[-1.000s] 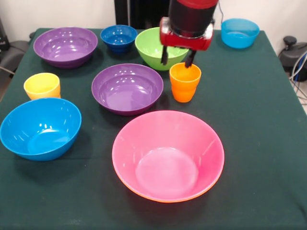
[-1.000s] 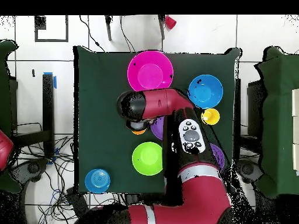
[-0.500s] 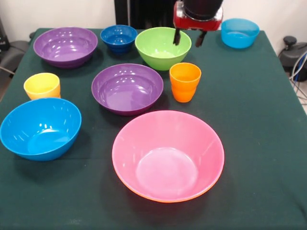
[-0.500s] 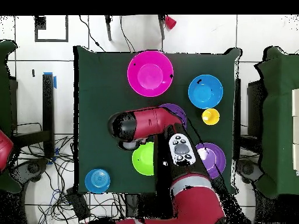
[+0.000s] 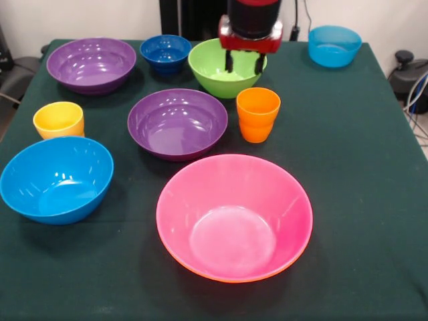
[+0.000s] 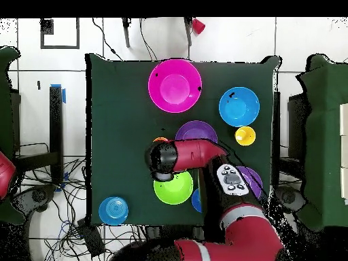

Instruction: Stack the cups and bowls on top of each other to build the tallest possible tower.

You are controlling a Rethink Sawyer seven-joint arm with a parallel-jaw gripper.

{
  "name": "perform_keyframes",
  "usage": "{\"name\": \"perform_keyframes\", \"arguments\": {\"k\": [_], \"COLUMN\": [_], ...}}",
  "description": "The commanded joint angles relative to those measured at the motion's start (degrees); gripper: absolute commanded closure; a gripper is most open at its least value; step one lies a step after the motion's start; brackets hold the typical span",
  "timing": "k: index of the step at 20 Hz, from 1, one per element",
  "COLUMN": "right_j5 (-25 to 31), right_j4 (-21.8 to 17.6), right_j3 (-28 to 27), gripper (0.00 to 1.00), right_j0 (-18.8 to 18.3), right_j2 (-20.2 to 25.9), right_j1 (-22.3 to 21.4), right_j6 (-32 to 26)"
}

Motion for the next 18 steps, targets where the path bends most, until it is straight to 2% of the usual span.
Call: {"name": "perform_keyframes", "arguments": {"k": [1, 3, 6, 7, 11, 15, 18], "right_j5": [-5.67, -6.4, -6.78, -6.79, -4.57, -9.7, -12.36], "right_j4": [-3.11, -2.2, -1.57, -1.07, 1.5, 3.03, 1.99], "right_j3": [0.93, 0.44, -1.2, -1.65, -1.67, 0.52, 0.47], "gripper": [0.0, 0.0, 0.0, 0.0, 0.0, 0.0, 0.0], "right_j0": [-0.44, 0.63, 5.06, 5.34, 8.71, 10.65, 13.51], "right_j2": [2.48, 2.73, 1.26, 1.47, 0.75, 0.77, -1.62], "right_j1": [4.85, 5.56, 4.68, 5.18, 3.56, 3.84, 5.89], "right_j6": [-0.52, 0.9, 4.74, 4.86, 7.71, 10.42, 12.13]}}
